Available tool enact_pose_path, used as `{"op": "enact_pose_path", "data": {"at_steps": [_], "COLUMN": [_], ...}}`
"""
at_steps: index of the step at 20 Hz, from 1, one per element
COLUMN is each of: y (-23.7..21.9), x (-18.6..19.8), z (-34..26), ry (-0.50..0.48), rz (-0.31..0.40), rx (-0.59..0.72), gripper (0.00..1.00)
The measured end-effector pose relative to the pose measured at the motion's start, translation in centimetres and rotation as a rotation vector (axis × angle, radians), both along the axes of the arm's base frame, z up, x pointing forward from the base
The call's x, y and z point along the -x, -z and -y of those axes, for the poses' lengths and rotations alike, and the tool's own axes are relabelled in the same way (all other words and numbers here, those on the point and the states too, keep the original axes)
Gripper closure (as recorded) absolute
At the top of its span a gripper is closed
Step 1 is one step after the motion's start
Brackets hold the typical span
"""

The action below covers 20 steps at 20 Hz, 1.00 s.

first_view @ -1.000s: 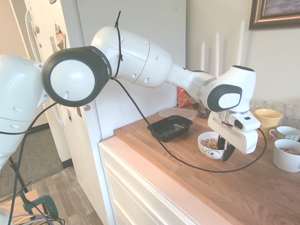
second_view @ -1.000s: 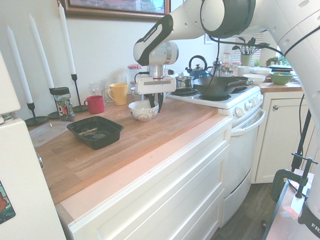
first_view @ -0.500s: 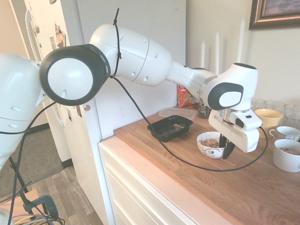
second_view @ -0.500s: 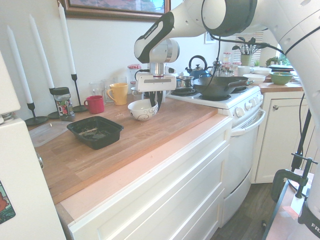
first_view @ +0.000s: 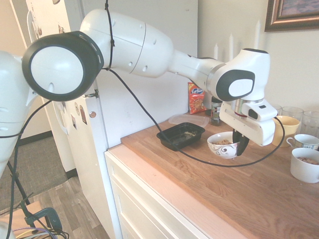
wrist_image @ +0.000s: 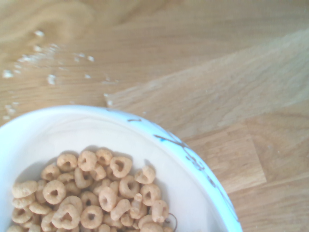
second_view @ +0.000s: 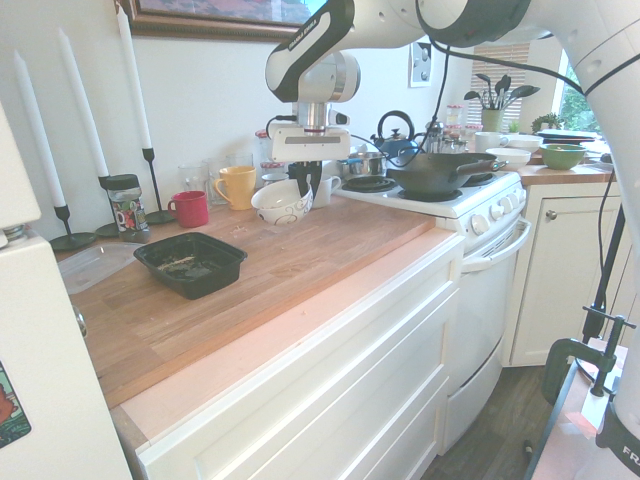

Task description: Pour the cereal into the box

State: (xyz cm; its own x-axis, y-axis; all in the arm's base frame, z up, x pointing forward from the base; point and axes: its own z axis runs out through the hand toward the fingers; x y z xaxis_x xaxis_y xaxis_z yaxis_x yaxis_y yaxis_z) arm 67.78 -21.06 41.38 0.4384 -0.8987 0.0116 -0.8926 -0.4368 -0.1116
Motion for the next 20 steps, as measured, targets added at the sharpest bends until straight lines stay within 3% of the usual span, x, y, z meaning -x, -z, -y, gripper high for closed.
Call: {"op": "enact_pose_path", "data": {"at_steps": [7, 15, 20], "y": [-7.0, -7.2, -6.7], "x": [0.1, -1.2, -1.6], "z": [-6.4, -16.9, -23.6], "ry": [-0.083, -0.163, -0.191], "rz": [0.039, 0.013, 0.029], "rx": [0.083, 0.256, 0.455], "gripper": [1.00, 1.00, 1.00]}}
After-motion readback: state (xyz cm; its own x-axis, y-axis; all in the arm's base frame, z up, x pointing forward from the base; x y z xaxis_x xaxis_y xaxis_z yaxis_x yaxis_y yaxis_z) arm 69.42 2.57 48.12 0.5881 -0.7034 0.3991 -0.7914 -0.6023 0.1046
